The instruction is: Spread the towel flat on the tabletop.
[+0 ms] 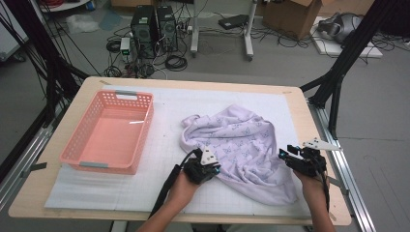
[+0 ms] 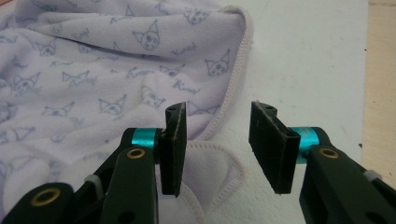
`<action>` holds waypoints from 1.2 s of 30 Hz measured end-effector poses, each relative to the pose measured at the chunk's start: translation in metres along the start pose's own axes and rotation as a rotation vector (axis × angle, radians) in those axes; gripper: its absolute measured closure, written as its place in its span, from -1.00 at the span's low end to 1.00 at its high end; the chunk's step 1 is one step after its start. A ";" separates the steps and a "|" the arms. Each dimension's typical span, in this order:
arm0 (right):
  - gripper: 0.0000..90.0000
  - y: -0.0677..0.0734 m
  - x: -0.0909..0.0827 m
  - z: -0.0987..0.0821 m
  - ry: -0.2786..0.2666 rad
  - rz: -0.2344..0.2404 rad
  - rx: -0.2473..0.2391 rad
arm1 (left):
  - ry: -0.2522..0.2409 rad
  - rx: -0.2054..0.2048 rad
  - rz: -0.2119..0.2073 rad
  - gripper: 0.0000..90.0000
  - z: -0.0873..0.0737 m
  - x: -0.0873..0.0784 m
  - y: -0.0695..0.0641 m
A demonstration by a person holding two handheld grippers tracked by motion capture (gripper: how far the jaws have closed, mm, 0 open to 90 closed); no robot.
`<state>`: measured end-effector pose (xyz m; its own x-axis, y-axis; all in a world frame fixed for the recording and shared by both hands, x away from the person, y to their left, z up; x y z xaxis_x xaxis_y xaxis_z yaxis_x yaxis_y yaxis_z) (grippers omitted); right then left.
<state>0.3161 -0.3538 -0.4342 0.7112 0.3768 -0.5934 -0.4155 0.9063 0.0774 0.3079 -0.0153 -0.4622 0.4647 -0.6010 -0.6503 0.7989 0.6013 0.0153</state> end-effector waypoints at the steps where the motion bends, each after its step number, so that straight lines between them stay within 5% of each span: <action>1: 0.24 -0.001 0.000 0.000 0.000 -0.001 0.001 | -0.002 -0.012 0.009 0.83 -0.003 -0.005 0.006; 11: 0.26 0.012 0.007 0.001 0.022 0.041 -0.023 | -0.026 -0.185 0.139 0.88 -0.036 -0.046 0.068; 20: 0.40 0.035 0.034 -0.014 0.184 0.089 -0.133 | -0.020 -0.199 0.184 0.88 -0.041 -0.047 0.079; 23: 0.82 0.035 0.025 -0.016 0.218 0.113 -0.144 | -0.025 -0.213 0.204 0.88 -0.042 -0.047 0.083; 28: 0.85 0.033 -0.001 -0.032 0.272 0.077 -0.185 | -0.022 -0.218 0.215 0.88 -0.043 -0.044 0.086; 34: 0.85 0.034 -0.035 -0.054 0.314 0.144 -0.164 | -0.036 -0.221 0.194 0.87 -0.041 -0.042 0.083; 36: 0.69 0.037 -0.041 -0.055 0.303 0.148 -0.169 | -0.049 -0.220 0.168 0.75 -0.040 -0.041 0.080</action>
<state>0.2406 -0.3465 -0.4506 0.4470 0.4049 -0.7977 -0.6069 0.7923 0.0621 0.3375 0.0789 -0.4644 0.6060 -0.5042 -0.6152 0.6093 0.7914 -0.0484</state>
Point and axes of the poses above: each handheld gripper's, and its own axes: x roughly forward along the jaws, z roughly out of its top, y roughly to its left, the point moved 3 cm from there along x, roughly forward along the jaws, and after that the axes turned 3 degrees about y, right-handed, at the moved point
